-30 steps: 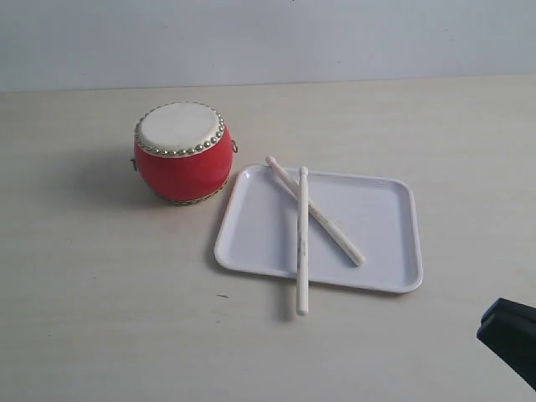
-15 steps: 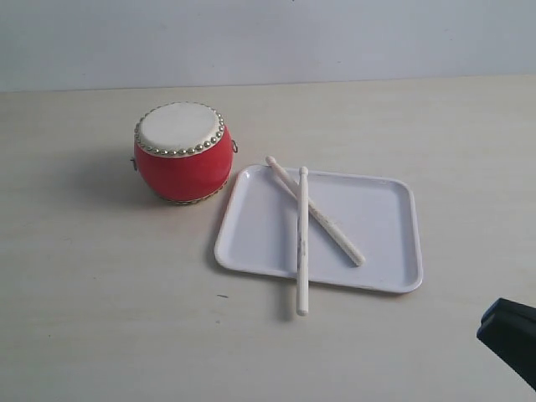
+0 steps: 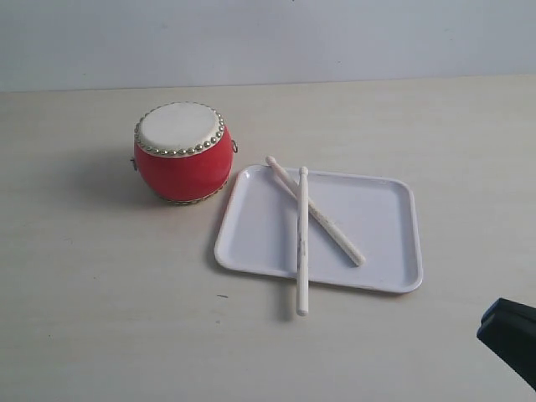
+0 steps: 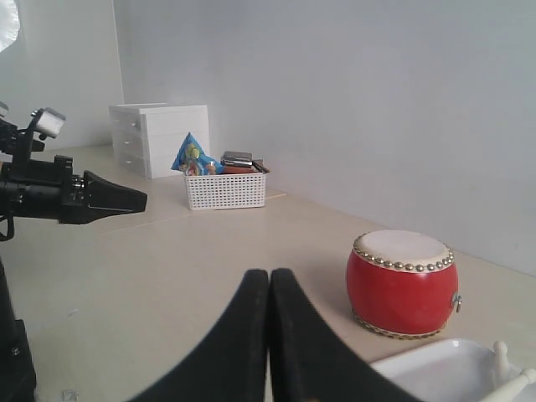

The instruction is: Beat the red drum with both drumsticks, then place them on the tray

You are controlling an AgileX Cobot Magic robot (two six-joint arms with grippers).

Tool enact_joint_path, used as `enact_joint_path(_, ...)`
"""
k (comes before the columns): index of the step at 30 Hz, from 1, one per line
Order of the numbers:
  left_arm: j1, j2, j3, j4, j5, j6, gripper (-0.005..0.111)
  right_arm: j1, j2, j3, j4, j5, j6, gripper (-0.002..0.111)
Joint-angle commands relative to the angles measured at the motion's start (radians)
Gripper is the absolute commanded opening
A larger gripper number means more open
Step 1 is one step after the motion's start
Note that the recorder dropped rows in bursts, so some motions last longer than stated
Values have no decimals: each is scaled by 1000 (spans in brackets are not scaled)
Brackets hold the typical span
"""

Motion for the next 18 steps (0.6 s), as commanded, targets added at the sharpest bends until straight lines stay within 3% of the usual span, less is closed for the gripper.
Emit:
enact_joint_path(1,19,-6,3,-12,-5,-3,0,-2,-2,5,-7,-2,-1,0)
enact_joint_path(18,19,-6,3,-14,-5,-39,0,-2,-2,5,-7,-2,-1,0)
